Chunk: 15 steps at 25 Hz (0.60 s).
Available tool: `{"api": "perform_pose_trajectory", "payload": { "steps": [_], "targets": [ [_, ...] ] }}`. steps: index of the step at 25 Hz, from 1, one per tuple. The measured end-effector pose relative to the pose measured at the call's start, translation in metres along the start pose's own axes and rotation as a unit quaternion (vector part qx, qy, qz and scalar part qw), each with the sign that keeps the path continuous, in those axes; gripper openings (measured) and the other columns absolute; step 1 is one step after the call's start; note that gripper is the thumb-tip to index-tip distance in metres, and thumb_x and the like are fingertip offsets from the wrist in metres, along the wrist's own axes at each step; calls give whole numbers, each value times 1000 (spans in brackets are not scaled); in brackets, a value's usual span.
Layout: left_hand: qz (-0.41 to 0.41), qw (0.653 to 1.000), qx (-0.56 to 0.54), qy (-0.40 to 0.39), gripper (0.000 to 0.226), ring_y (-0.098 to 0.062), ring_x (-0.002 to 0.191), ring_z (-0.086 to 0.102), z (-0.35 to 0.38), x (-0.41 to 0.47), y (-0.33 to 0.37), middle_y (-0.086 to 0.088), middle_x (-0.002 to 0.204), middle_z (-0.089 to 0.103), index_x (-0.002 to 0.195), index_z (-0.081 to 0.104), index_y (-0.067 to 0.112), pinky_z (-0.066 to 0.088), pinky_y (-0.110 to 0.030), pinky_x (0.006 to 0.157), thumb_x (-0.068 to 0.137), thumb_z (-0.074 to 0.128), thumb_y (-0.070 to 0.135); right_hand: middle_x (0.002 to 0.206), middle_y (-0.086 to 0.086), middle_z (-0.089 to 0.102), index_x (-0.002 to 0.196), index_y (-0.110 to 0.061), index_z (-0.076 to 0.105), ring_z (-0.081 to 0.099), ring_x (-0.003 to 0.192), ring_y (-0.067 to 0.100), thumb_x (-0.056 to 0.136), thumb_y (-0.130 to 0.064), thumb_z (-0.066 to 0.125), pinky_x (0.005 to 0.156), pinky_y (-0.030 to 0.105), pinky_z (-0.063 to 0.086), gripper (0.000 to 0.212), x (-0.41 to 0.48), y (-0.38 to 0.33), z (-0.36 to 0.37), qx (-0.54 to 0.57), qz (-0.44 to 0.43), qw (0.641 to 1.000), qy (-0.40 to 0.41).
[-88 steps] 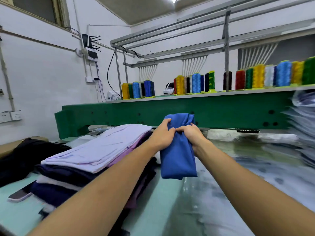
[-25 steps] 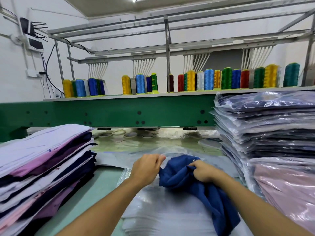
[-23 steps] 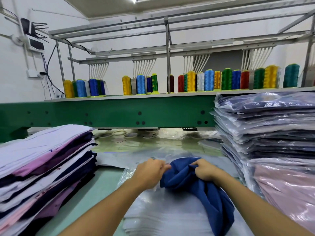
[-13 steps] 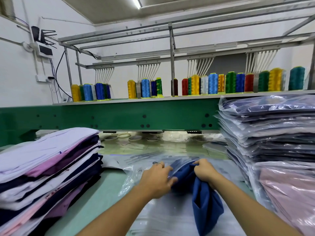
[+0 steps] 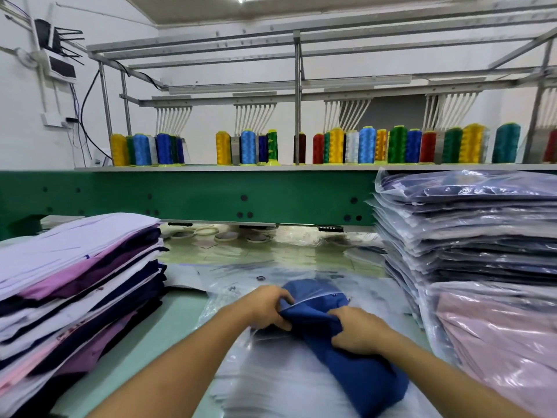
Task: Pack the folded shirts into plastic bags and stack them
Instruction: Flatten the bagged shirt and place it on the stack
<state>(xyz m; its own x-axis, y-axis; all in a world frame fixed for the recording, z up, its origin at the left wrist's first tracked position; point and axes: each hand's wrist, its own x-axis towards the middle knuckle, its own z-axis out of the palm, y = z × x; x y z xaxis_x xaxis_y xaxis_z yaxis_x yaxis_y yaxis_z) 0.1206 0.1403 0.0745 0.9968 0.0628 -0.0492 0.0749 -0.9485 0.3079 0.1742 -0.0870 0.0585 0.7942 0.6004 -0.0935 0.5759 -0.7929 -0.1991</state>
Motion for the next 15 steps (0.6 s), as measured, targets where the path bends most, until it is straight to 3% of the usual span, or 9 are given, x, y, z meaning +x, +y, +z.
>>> {"api": "perform_pose_trajectory", "payload": {
  "steps": [2, 4, 7, 10, 13, 15],
  "targets": [
    [20, 996, -20, -82, 68, -18, 81, 60, -11, 2, -6, 2, 98, 65, 139, 57, 25, 50, -28, 76, 78, 86, 24, 102, 4, 63, 91, -21, 56, 60, 98, 29, 85, -23, 56, 78, 35, 46, 7, 2, -1, 5, 14, -24, 999, 17],
    [21, 991, -7, -129, 66, -15, 69, 61, -24, 1, -13, 4, 82, 65, 139, 56, 26, 49, -25, 66, 80, 84, 18, 91, 2, 58, 78, -23, 47, 58, 90, 27, 86, -20, 55, 75, 36, 44, 11, 5, -2, 2, 32, -42, 998, 25],
    [27, 991, -56, -121, 49, -15, 70, 60, -38, -2, -19, 2, 78, 63, 133, 62, 26, 48, -21, 66, 87, 77, 17, 88, 7, 59, 80, -18, 49, 58, 85, 28, 85, -21, 54, 72, 39, 44, 8, 13, -10, -5, 26, -70, 996, 39],
    [41, 990, -134, -11, 22, -14, 72, 53, -36, -2, -12, -3, 82, 62, 117, 72, 13, 42, -16, 61, 99, 63, 21, 87, 10, 62, 81, -14, 52, 59, 82, 29, 85, -21, 55, 71, 43, 46, 9, 25, -21, -8, 59, -85, 993, 51],
    [10, 987, -17, 159, 28, -28, 78, 59, -20, 4, 2, -11, 87, 66, 88, 65, 15, 43, -33, 65, 105, 48, 31, 89, 10, 65, 87, -10, 59, 61, 85, 29, 87, -18, 55, 75, 45, 48, 10, 47, -39, -7, 118, -94, 987, 59],
    [28, 975, 65, 213, 24, -33, 92, 61, -10, 4, 9, -5, 95, 63, 91, 59, 21, 45, -38, 69, 104, 43, 33, 98, 15, 68, 97, -6, 63, 63, 92, 33, 90, -16, 55, 82, 49, 51, 14, 64, -50, -10, 138, -100, 984, 58]
  ]
}}
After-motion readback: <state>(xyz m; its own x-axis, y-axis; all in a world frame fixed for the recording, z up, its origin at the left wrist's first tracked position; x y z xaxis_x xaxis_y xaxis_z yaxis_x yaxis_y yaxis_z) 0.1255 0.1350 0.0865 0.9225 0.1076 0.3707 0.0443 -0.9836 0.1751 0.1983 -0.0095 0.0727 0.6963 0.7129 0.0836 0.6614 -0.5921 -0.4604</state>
